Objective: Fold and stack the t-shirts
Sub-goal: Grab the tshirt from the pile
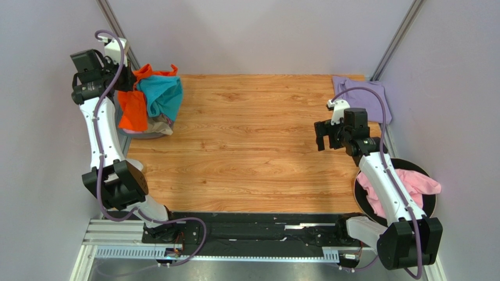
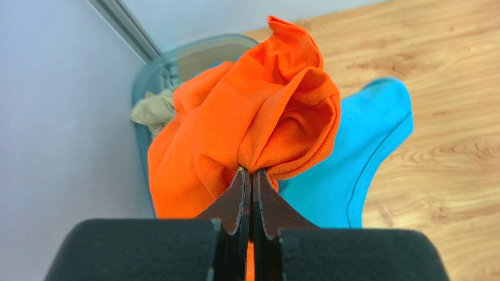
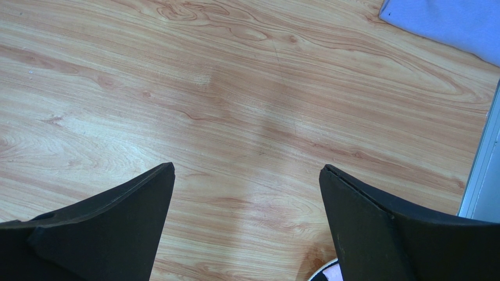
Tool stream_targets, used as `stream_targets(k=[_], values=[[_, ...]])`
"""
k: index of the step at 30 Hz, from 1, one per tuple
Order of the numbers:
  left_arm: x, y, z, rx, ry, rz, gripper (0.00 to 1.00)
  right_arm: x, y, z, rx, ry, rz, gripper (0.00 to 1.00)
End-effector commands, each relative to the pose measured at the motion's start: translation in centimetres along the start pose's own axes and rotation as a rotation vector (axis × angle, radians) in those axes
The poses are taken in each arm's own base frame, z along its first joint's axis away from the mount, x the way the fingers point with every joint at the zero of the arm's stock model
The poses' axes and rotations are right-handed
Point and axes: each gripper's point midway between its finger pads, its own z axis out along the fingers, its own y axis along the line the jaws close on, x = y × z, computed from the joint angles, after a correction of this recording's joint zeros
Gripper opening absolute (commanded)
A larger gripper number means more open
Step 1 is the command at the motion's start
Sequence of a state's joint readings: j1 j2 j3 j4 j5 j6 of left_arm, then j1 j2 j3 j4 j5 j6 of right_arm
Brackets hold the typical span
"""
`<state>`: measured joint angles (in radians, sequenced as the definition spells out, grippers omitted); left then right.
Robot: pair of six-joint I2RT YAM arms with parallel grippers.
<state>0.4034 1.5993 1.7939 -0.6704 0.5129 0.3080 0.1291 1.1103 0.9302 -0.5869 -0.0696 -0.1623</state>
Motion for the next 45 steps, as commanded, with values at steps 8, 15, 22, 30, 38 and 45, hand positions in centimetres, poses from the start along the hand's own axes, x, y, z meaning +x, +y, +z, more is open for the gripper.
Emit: stream_targets(k=[8, 15, 22, 30, 38, 45], values=[[2.9, 3.8, 3.2, -0.165, 0.095, -0.016, 0.0, -2.3, -0.2, -0.7, 0.007, -0.067, -0.012, 1.0], [4.8, 7.1, 3.1, -0.365, 0.125, -0.025, 0.0, -2.2, -0.1, -0.6, 0.004, -0.062, -0.014, 1.0], [7.7, 6.4, 4.3, -0.325, 0.18, -0.033, 0.66, -2.1, 0.0, -0.6, 0.002, -0.058, -0.014, 1.0], [8.3, -1.6, 5.2, 0.025, 0.182, -0.027, 0.86, -2.1, 0.0, -0.6, 0.002, -0.06, -0.014, 1.0], [11.4, -5.1, 5.8, 0.062, 0.251, 0.054, 0.89, -2.1, -0.1, -0.6, 0.002, -0.06, -0.016, 1.0], [13.5, -5.3, 5.9, 0.05, 0.293, 0.071, 0.89, -2.1, -0.1, -0.6, 0.002, -0.058, -0.016, 1.0]])
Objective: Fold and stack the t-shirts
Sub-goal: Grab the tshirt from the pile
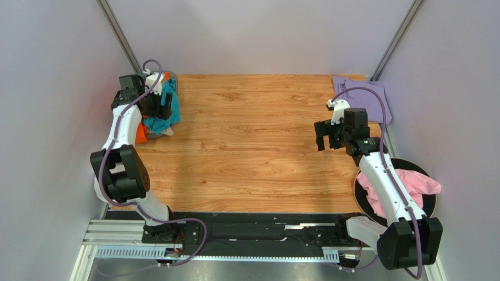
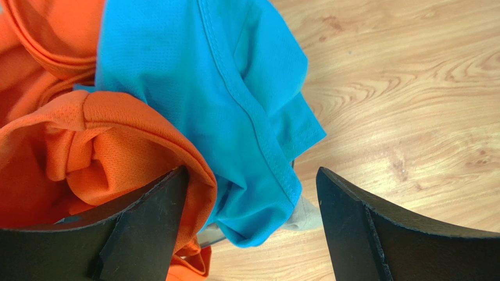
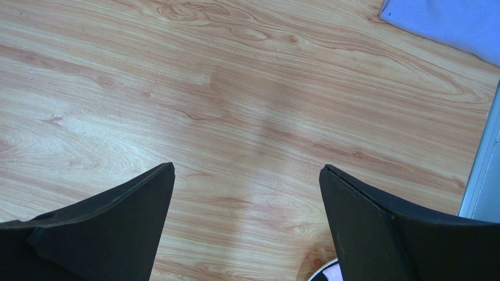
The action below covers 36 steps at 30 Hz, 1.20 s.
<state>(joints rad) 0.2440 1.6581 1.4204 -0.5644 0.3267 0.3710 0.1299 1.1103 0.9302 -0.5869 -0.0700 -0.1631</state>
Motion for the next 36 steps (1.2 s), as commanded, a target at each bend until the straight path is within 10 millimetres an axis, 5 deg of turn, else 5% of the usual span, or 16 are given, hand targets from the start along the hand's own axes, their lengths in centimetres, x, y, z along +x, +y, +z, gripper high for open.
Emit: stream_targets(k=[1, 7, 12, 19, 36], values=[[-0.4, 0.2, -1.3, -0.032, -0.028, 0.051, 0.89, -2.2, -0.1, -0.6, 0.005, -0.061, -0.014, 1.0], [0.0, -0.8, -3.0, -0.05, -0.053, 0.075, 0.89, -2.1, -0.1, -0.6, 0.005, -0.058, -0.016, 1.0], [-0.8, -0.5, -6.2, -0.136, -0.11, 0.114, 0.89, -2.0, -0.1, -0.4, 0.001, -0.052, -0.017, 1.0], [-4.0, 3.5, -10.1, -0.366, -0.212, 0.171, 0.9, -2.1, 0.0, -0.5, -0.002, -0.054, -0.016, 1.0], [-5.5, 11.6, -2.7, -0.358, -0.163, 0.024, 0.89, -1.9, -0.1, -0.3, 0.003, -0.046, -0.02, 1.0]])
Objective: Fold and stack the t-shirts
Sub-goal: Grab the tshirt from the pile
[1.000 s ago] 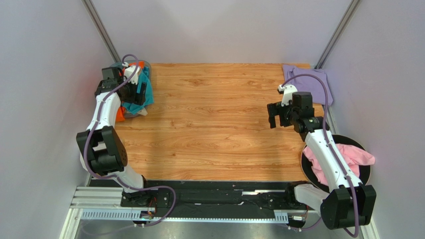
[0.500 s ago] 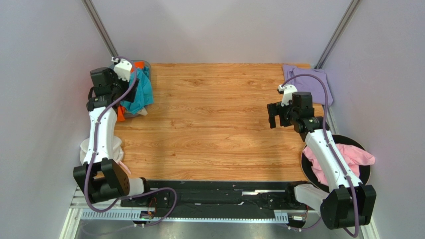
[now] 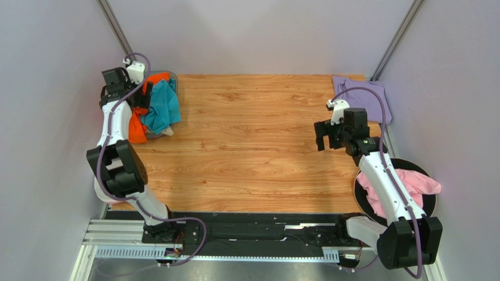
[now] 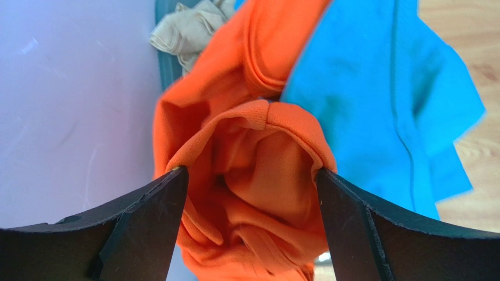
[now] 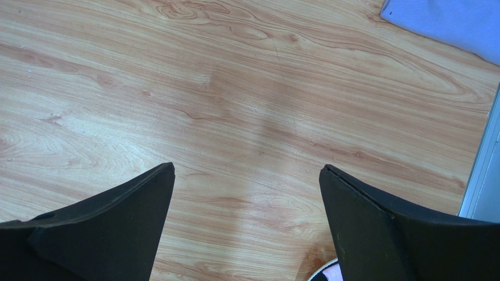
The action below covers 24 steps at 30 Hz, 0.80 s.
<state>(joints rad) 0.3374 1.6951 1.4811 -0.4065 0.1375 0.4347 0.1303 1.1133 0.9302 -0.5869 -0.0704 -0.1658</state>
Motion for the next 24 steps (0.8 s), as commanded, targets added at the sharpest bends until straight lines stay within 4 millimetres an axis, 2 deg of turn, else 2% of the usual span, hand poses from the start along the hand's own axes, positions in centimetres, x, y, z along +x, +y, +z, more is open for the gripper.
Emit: stream_targets(k=[1, 10, 16, 19, 22, 23, 24], values=[[-4.0, 2.9, 0.0, -0.055, -0.109, -0.042, 0.89, -1.9, -0.1, -0.3, 0.004, -0.047, -0.017, 1.0], [-3.9, 4.7, 1.7, -0.06, -0.119, -0.1, 0.88, -1.7, -0.2, -0.2, 0.008, -0.039, -0.019, 1.0], [-4.2, 4.8, 2.6, -0.027, -0.13, -0.148, 0.86, -1.7, -0.3, -0.1, 0.011, -0.037, -0.021, 1.0], [-4.1, 4.9, 3.5, -0.02, -0.12, -0.167, 0.7, -1.7, -0.3, -0.1, 0.009, -0.037, -0.021, 1.0], [-4.1, 4.5, 3.9, 0.001, -0.12, -0.177, 0.32, -1.6, -0.2, -0.1, 0.008, -0.033, -0.021, 1.0], [-4.1, 4.5, 3.8, 0.001, -0.123, -0.191, 0.0, -1.6, -0.3, -0.1, 0.011, -0.034, -0.02, 1.0], [-4.3, 4.4, 3.7, 0.002, -0.129, -0.197, 0.0, -1.7, -0.3, -0.1, 0.009, -0.034, -0.021, 1.0]])
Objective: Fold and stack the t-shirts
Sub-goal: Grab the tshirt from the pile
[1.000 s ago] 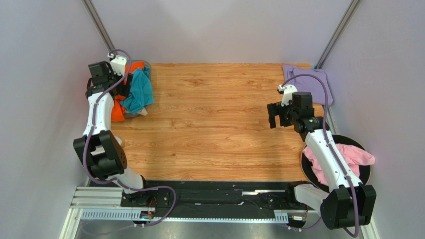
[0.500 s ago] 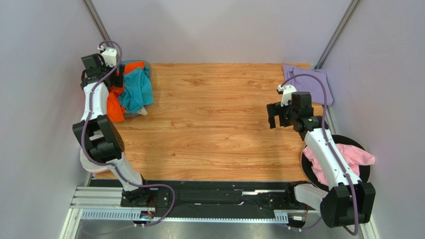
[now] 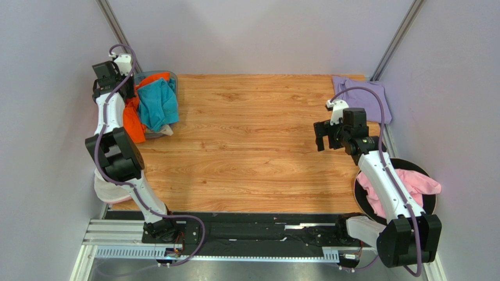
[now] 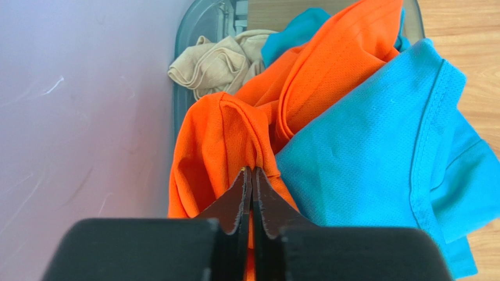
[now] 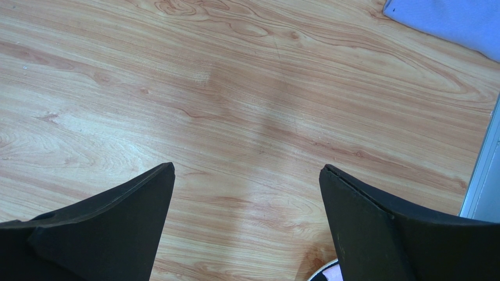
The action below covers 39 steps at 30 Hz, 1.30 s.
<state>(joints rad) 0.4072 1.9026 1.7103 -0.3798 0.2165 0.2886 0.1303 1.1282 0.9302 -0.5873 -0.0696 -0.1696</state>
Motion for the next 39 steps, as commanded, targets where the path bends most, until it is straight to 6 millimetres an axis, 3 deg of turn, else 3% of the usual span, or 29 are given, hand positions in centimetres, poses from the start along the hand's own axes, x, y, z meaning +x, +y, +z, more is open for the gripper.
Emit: stream_targets(k=[1, 6, 15, 21, 23, 32, 39], values=[[-2.6, -0.2, -1.0, 0.024, -0.081, -0.024, 0.0, -1.9, -0.2, -0.4, 0.01, -0.048, -0.018, 1.0], [-4.0, -1.6, -3.8, 0.076, -0.122, -0.04, 0.0, -1.8, -0.2, -0.3, 0.006, -0.041, -0.018, 1.0], [-9.6, -5.7, -13.5, 0.239, -0.265, -0.047, 0.0, -1.8, -0.2, -0.3, 0.002, -0.04, -0.018, 1.0], [-14.0, -7.0, -20.7, 0.264, -0.404, -0.043, 0.0, -1.5, 0.0, 0.0, -0.003, -0.028, -0.02, 1.0], [-14.8, -7.6, -22.1, 0.277, -0.415, -0.048, 0.0, -1.6, 0.0, 0.0, -0.001, -0.029, -0.021, 1.0], [-22.6, -10.7, -33.3, 0.353, -0.666, -0.034, 0.0, -1.3, 0.1, 0.4, -0.004, -0.012, -0.021, 1.0], [-25.1, -15.2, -38.1, 0.552, -0.743, -0.015, 0.0, -1.0, 0.0, 0.6, -0.001, -0.002, -0.023, 1.0]])
